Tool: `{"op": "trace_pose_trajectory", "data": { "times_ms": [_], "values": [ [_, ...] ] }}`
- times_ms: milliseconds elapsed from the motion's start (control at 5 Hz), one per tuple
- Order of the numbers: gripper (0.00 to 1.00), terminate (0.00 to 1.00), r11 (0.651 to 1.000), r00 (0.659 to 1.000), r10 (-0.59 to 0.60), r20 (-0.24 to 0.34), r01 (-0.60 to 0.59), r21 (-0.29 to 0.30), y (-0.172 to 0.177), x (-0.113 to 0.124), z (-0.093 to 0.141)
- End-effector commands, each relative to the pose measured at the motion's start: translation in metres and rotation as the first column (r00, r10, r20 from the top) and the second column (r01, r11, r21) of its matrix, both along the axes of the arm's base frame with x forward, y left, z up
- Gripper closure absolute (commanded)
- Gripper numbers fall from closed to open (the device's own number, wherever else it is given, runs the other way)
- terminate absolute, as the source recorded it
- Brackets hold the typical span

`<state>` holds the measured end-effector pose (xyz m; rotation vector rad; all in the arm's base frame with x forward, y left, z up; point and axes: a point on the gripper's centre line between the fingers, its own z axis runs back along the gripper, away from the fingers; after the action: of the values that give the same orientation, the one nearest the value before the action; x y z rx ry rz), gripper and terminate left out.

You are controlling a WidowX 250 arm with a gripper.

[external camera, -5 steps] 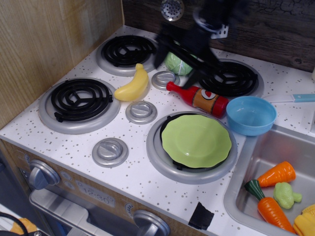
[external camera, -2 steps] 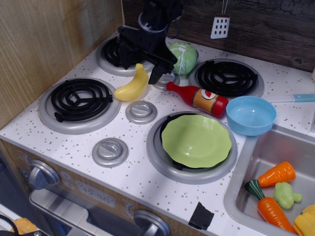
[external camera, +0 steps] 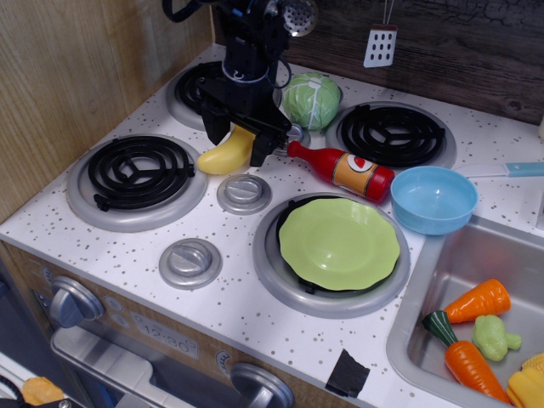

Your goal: Put banana on plate

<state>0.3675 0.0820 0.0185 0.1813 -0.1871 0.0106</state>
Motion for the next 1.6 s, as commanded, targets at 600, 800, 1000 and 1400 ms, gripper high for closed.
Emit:
{"op": "trace_pose_trajectory", "data": {
  "times_ms": [600, 800, 1000, 1400],
  "values": [
    [1.0, 0.0, 0.973, 0.958, 0.22, -0.184, -0.228, -0.023, -0.085, -0.013, 0.104],
    [1.0, 0.0, 0.934, 0.926, 0.314, -0.209, -0.341, -0.109, -0.124, -0.022, 0.099],
    [1.0, 0.0, 0.904, 0.904, 0.367, -0.219, -0.402, -0.143, -0.147, -0.036, 0.089],
    [0.0, 0.0, 0.89, 0.905, 0.399, -0.15, -0.421, -0.174, -0.161, -0.057, 0.059]
  ]
}}
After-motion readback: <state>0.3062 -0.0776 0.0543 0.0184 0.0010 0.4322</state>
